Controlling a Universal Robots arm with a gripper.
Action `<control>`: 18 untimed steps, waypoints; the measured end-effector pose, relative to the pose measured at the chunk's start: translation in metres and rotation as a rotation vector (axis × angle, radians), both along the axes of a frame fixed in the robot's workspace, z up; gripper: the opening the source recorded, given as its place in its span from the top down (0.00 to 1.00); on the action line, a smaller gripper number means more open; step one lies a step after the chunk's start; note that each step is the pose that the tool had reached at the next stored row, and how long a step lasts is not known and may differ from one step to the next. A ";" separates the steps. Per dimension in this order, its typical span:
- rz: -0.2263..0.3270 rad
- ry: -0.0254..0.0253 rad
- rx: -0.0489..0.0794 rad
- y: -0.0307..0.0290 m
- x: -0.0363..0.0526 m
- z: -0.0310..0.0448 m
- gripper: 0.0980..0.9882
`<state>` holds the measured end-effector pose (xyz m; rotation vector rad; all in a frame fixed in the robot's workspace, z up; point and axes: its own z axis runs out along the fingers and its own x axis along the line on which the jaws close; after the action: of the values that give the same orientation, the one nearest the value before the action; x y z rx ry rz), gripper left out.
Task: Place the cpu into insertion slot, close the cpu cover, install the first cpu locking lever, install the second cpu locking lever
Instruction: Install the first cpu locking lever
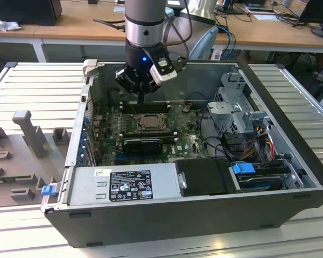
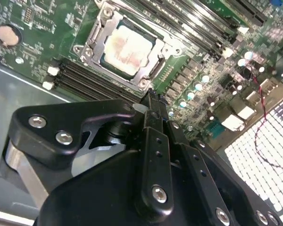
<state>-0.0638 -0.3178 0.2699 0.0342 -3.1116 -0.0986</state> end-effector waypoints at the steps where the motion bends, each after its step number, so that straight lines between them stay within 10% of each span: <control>1: 0.000 -0.0001 0.000 0.0000 -0.0026 -0.0002 0.99; 11: 0.001 -0.0002 0.001 0.0023 -0.0440 -0.0051 0.99; 18: 0.000 -0.0001 0.001 0.0154 -0.0486 -0.0096 0.99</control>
<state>-0.1124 -0.3023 0.2603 0.0348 -3.1116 -0.1002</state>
